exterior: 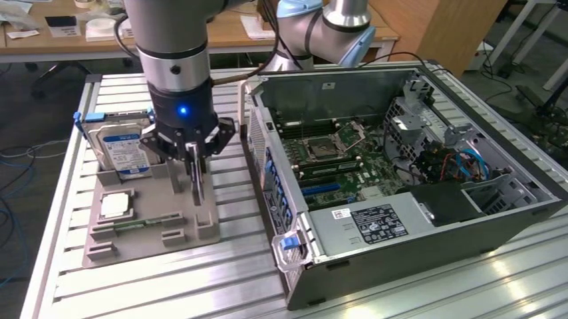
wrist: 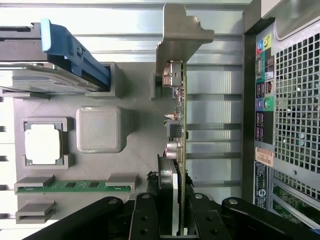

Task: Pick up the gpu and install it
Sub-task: 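Pick up the gpu and move the gpu toward the slot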

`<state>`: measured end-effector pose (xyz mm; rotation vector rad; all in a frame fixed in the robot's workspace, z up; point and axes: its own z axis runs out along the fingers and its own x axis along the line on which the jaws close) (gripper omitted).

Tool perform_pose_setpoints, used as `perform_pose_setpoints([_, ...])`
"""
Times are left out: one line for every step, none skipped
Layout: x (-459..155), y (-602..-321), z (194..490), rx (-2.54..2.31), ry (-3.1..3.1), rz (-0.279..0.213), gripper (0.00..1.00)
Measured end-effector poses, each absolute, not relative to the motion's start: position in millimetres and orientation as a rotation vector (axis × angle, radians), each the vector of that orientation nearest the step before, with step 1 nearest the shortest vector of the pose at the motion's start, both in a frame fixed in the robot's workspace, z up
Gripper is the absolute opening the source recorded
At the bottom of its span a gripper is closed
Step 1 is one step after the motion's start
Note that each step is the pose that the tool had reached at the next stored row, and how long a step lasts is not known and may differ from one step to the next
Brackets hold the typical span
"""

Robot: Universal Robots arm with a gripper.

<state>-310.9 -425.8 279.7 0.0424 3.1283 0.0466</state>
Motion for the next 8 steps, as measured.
perform_pose_setpoints([-310.9,-425.8,280.7,0.042,3.128,0.047,0.28])
perform_pose_setpoints([-310.9,-425.8,281.7,0.042,3.128,0.047,0.28])
perform_pose_setpoints([-310.9,-425.8,282.8,0.042,3.128,0.047,0.28])
perform_pose_setpoints([-310.9,-425.8,283.9,0.042,3.128,0.047,0.28])
perform_pose_setpoints([-310.9,-425.8,284.9,0.042,3.128,0.047,0.28])
perform_pose_setpoints([-310.9,-425.8,286.0,0.042,3.128,0.047,0.28])
perform_pose_setpoints([-310.9,-425.8,287.1,0.042,3.128,0.047,0.28])
perform_pose_setpoints([-311.0,-425.8,288.2,0.042,3.128,0.047,0.28])
